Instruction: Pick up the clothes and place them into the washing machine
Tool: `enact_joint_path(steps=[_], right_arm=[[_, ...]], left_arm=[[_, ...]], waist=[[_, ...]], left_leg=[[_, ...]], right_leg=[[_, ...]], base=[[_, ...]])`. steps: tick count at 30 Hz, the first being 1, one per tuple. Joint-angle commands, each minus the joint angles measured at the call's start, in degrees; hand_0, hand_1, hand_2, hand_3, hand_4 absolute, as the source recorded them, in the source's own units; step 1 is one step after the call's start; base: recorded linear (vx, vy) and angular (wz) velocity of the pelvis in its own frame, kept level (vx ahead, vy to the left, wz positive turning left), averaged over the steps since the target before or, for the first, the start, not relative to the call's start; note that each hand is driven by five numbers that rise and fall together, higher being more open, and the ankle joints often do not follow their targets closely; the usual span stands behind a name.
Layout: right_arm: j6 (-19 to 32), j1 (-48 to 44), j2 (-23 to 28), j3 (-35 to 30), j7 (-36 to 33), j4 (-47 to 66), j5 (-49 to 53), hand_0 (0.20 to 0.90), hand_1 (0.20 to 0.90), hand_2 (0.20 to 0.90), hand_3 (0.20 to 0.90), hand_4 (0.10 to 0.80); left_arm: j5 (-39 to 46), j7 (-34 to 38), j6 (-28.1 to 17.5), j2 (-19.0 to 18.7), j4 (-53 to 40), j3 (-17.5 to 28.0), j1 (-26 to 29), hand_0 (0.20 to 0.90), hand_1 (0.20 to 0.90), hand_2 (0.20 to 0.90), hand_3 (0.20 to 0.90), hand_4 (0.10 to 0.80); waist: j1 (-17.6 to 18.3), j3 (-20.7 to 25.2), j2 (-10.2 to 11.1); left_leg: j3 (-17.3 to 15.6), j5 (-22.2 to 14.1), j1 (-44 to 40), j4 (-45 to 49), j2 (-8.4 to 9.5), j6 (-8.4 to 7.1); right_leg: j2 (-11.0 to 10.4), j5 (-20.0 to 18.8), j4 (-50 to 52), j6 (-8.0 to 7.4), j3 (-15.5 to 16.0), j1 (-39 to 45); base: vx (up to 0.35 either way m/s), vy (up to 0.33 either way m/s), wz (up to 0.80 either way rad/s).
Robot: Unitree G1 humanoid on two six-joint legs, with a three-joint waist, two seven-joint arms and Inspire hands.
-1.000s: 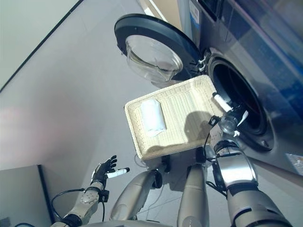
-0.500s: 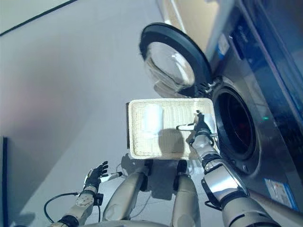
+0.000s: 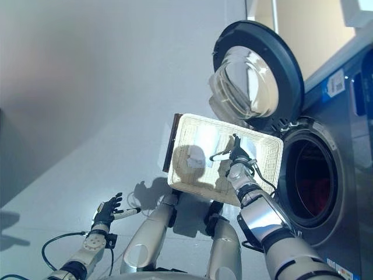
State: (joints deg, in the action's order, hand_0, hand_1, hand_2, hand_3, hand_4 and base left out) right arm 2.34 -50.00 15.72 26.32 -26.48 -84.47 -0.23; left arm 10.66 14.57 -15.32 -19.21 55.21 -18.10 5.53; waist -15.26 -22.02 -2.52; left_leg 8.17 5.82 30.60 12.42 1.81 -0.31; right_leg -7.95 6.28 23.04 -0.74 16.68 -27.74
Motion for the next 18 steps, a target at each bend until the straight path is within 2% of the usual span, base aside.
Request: enact_joint_path(steps=[1, 8, 13, 16, 18], right_arm=[[0.81, -6.38, 4.82, -0.65, -4.02, 1.06, 1.45, 0.900, 0.900, 0.900, 0.900, 0.800], [0.90, -8.41, 5.51, -0.74, -4.41, 0.52, 3.14, 0.900, 0.900, 0.900, 0.900, 0.800], [0.87, -9.80, 5.12, 0.24, -4.47, 0.31, 3.29, 0.900, 0.900, 0.900, 0.900, 0.800], [0.07, -12.76, 6.55, 0.93, -3.98, -0.87, 3.45, 0.900, 0.900, 0.900, 0.900, 0.800], [-0.21, -13.27, 7.02, 0.92, -3.89, -1.27, 3.34, 0.900, 0.900, 0.900, 0.900, 0.800]], left_arm=[[0.18, 2.65, -1.73, -5.47, -5.03, 3.32, 0.59, 0.900, 0.900, 0.900, 0.900, 0.800], [1.45, 3.72, -1.78, -5.19, -7.06, 3.86, 3.45, 0.900, 0.900, 0.900, 0.900, 0.800], [2.86, 4.63, -2.22, -4.93, -8.22, 4.01, 5.62, 0.900, 0.900, 0.900, 0.900, 0.800], [3.93, 5.11, -2.68, -4.59, -10.98, 3.13, 8.05, 0.900, 0.900, 0.900, 0.900, 0.800], [4.17, 5.23, -2.78, -4.28, -11.41, 2.87, 8.73, 0.900, 0.900, 0.900, 0.900, 0.800]], waist=[[-2.57, -1.98, -0.37], [-4.26, -4.31, -1.46], [-5.88, -5.79, -1.61], [-7.73, -7.73, -2.83], [-7.95, -7.74, -3.19]], left_leg=[[-1.77, -4.66, 4.83, 7.47, 3.44, -1.36], [-0.44, -6.87, 11.53, 14.21, 4.90, -0.97], [0.37, -7.20, 15.41, 16.32, 5.57, -1.05], [1.47, -6.66, 19.80, 17.50, 7.10, -1.25], [1.82, -6.71, 20.94, 17.94, 7.41, -1.15]], right_leg=[[-2.53, -4.36, -2.58, -1.86, -0.16, 0.05], [-4.27, -0.49, 6.13, -1.00, 1.66, -5.78], [-5.21, 1.36, 9.76, -0.75, 2.82, -9.19], [-6.56, 2.92, 13.23, -0.42, 4.57, -12.62], [-7.05, 3.41, 14.28, -0.39, 4.86, -13.86]], base=[[-0.008, 0.027, 0.24], [0.007, 0.038, 0.24], [0.006, 0.012, 0.26], [-0.008, -0.019, 0.27], [-0.002, 0.015, 0.44]])
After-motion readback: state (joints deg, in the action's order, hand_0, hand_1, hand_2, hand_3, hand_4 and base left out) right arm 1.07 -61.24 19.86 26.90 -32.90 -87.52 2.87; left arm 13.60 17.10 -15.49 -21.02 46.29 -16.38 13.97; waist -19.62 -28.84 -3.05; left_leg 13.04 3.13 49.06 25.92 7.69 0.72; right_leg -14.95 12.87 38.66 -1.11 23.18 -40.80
